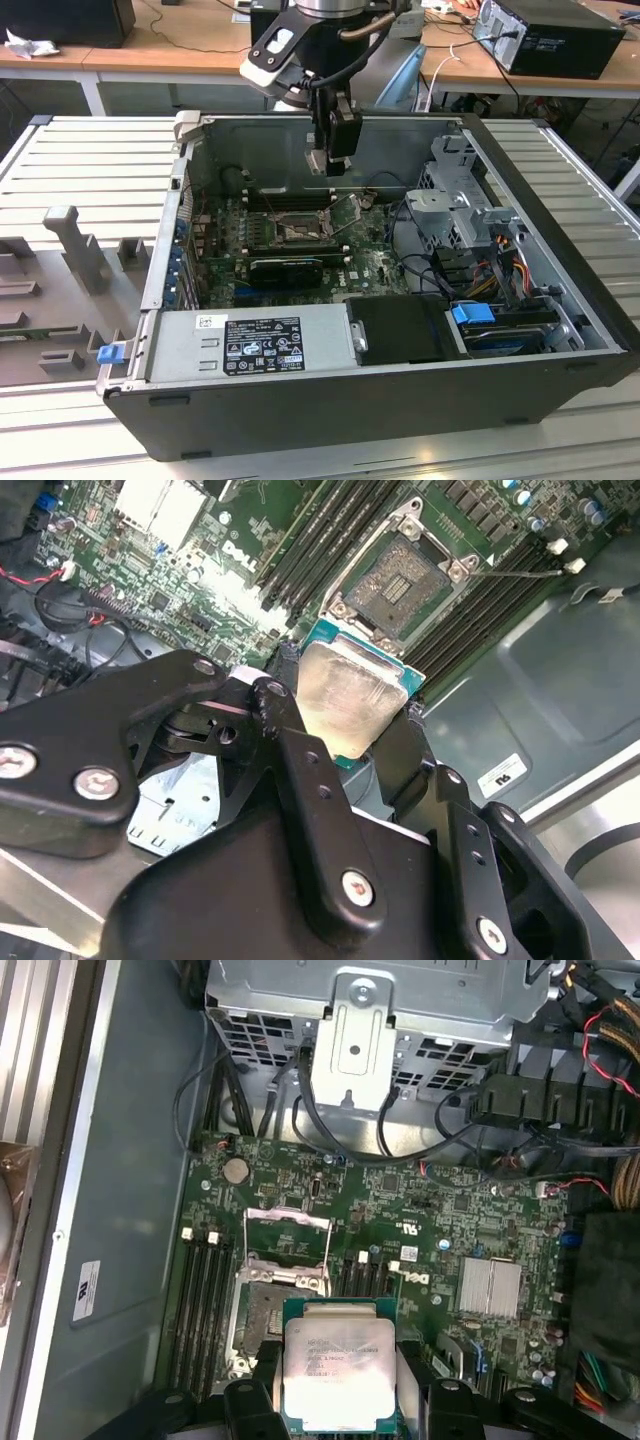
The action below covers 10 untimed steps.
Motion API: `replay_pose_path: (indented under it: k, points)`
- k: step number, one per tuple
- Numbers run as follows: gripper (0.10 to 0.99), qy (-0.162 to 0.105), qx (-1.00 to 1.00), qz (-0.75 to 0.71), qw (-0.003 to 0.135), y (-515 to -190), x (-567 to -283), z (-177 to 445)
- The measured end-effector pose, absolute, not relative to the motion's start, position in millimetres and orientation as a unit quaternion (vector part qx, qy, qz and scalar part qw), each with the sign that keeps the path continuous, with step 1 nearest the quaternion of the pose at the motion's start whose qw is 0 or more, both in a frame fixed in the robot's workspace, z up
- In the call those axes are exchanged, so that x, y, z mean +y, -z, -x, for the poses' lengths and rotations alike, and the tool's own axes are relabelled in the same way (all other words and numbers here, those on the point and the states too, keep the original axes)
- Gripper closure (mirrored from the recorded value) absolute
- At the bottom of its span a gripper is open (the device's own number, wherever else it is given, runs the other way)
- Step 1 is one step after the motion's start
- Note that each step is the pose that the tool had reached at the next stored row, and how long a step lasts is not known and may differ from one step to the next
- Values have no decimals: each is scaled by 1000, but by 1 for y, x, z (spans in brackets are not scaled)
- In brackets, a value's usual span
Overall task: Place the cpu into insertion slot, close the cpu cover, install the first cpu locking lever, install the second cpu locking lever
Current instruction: 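Place the cpu into insertion slot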
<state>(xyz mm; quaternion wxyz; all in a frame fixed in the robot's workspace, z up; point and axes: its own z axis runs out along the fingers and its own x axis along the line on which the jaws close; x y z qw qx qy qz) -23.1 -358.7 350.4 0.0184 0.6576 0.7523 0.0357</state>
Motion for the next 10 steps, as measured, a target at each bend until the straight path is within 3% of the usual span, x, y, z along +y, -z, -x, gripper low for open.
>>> replay_pose_path:
  k: [10]
  points:
    - [549, -33, 752, -658, 16, -341, -359, 23]
